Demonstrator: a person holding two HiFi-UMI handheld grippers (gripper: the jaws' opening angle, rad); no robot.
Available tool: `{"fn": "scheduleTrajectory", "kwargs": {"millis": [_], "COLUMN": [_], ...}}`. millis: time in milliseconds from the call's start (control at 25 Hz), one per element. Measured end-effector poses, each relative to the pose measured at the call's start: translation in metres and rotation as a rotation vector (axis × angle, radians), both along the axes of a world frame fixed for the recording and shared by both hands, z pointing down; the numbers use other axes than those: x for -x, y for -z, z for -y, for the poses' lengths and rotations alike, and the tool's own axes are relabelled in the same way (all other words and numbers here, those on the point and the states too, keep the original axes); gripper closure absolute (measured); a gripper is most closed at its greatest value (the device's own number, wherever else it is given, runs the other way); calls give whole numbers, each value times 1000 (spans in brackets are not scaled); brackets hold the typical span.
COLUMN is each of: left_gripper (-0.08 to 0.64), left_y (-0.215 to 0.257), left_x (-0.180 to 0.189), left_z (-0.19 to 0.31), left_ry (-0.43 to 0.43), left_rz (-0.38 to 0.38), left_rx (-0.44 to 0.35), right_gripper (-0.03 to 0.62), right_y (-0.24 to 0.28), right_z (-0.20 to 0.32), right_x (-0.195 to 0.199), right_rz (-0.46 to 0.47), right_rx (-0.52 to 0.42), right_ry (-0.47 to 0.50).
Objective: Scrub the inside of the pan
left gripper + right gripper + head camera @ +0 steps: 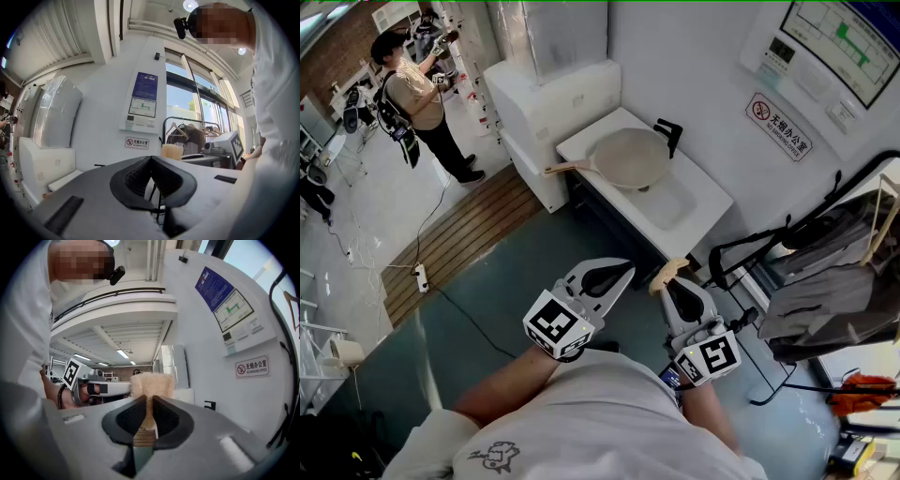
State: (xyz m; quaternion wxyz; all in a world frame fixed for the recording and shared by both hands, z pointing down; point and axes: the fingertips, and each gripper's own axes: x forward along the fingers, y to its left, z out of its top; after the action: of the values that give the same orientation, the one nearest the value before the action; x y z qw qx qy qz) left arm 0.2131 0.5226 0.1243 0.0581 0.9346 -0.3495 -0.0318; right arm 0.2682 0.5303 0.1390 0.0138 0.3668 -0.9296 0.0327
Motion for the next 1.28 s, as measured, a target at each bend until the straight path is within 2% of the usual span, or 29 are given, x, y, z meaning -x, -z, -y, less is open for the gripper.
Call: {"fn": "scheduleTrajectory", "kwargs": {"millis": [200,400,760,960,1280], "left_gripper": [561,561,561,561,561], "left_y": [-3,-6,-13,-19,-19], "left_x": [2,11,42,77,158], "left_z": [4,11,41,69,135], "left_ry": [2,5,12,14,-7], "left_rz": [1,-1,-5,-13,-16], "left_rx": [5,15,23,32,31], "right_gripper": [548,543,541,541,541], "right_y": [-1,-7,-10,-15,-12], "right_z": [4,11,44,75,144], "right_x": [0,9,39,73,156], "right_rz": [1,11,2,-6,-17], "right_rx": [0,41,44,50,47], "right_ry": [-7,11,11,20,17]}}
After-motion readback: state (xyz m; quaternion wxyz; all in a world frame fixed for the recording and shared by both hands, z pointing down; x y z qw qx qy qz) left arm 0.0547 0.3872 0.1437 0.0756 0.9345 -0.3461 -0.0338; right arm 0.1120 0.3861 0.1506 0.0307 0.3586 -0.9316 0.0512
